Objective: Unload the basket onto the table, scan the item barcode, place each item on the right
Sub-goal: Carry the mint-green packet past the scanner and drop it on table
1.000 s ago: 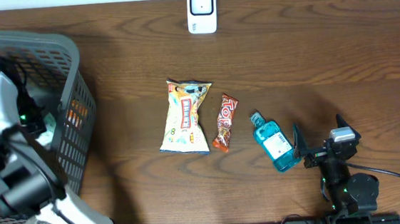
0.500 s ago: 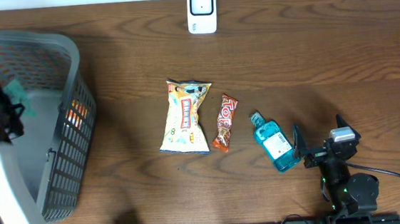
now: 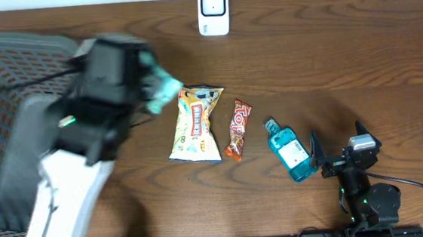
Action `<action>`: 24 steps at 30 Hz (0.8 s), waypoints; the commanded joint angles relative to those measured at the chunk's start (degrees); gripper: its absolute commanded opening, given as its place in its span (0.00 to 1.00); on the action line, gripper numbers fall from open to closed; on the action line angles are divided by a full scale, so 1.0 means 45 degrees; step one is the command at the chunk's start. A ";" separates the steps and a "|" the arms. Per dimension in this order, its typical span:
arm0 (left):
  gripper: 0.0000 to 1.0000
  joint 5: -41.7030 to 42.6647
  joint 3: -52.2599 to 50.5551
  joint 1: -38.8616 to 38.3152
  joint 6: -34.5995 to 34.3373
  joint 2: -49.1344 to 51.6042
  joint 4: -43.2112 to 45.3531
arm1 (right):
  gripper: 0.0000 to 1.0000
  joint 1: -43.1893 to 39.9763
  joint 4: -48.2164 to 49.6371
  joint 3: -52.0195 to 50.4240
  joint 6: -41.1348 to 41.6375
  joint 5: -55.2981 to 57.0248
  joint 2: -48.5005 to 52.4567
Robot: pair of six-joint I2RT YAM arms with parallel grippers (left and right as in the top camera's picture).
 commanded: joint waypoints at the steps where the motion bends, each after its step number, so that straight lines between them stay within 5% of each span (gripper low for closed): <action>1: 0.07 -0.0262 0.0053 -0.1729 0.2225 0.1549 0.0398 | 0.99 0.0063 -0.0024 -0.0015 -0.0107 0.0019 -0.0068; 9: 0.07 -0.0204 0.0053 -0.3657 0.5707 0.5246 0.3055 | 0.99 0.0063 -0.0024 -0.0015 -0.0102 0.0015 -0.0068; 14: 0.07 0.0165 0.0053 -0.4211 0.6149 0.7067 0.3502 | 0.99 0.0063 -0.0024 -0.0015 -0.0102 0.0015 -0.0068; 20: 0.07 0.4561 0.0053 -0.4240 0.8136 0.8340 0.3487 | 0.99 0.0063 -0.0024 -0.0015 -0.0107 0.0015 -0.0068; 24: 0.08 0.5314 0.0044 -0.4371 0.8558 0.8636 0.3507 | 0.99 0.0063 -0.0024 -0.0015 -0.0102 0.0015 -0.0068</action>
